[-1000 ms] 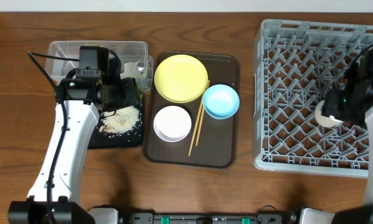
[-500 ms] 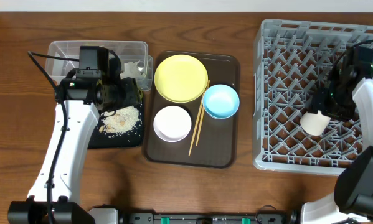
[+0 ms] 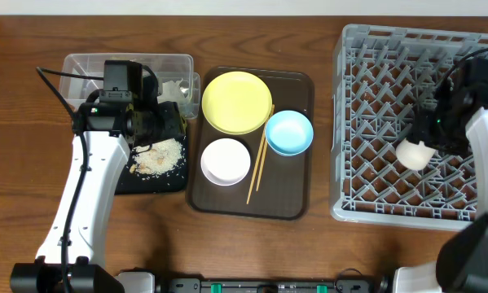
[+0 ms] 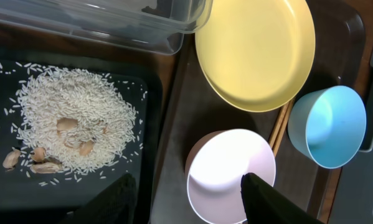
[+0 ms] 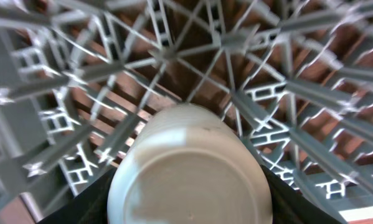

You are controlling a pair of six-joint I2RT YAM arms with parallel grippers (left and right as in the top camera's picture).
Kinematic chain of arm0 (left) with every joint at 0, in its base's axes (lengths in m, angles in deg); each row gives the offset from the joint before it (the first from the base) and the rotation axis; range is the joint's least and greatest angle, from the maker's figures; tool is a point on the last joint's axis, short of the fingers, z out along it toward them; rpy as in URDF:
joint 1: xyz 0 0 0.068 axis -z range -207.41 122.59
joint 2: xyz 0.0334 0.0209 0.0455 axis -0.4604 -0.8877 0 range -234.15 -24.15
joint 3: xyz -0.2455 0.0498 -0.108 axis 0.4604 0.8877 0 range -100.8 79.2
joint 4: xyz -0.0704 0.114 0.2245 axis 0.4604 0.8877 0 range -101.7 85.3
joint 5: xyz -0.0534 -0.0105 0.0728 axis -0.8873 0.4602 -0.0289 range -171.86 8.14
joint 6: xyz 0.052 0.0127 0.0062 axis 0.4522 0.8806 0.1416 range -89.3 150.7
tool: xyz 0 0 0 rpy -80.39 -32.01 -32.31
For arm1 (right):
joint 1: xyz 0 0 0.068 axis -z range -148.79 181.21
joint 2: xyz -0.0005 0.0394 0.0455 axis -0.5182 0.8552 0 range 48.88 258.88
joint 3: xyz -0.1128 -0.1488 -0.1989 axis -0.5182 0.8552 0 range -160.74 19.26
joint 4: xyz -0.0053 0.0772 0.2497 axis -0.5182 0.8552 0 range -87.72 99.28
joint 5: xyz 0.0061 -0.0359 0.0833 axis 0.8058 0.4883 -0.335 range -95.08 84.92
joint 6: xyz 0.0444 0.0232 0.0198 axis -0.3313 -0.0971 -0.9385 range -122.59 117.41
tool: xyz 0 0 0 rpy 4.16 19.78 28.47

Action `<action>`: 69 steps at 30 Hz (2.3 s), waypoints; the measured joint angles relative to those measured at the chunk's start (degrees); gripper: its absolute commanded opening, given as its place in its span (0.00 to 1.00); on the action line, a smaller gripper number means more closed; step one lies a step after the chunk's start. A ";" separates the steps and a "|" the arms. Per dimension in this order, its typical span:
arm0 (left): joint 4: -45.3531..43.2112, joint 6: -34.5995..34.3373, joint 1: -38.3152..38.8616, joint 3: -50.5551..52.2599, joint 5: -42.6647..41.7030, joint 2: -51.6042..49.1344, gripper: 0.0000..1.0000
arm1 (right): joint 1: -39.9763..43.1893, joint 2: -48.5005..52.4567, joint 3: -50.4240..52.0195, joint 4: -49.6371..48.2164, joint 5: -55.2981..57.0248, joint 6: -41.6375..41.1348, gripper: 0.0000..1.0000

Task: Sort waste into correct bins and load items into the dishwasher rack
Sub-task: 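Lower the cup upside down into the dish rack with the right gripper, then reach the right gripper to the blue cup on the brown tray and grasp it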

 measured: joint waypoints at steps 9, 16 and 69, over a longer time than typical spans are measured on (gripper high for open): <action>0.00 0.02 0.00 0.00 -0.02 0.00 0.57 | 0.00 -6.01 0.00 -3.82 -0.72 0.09 0.01; 0.00 0.00 0.00 0.00 0.00 0.00 0.57 | 0.00 -2.99 5.31 -8.02 -0.76 0.24 0.04; 6.99 -5.03 0.00 0.00 15.45 0.00 0.66 | -34.73 8.41 7.85 -34.97 -6.73 5.46 0.58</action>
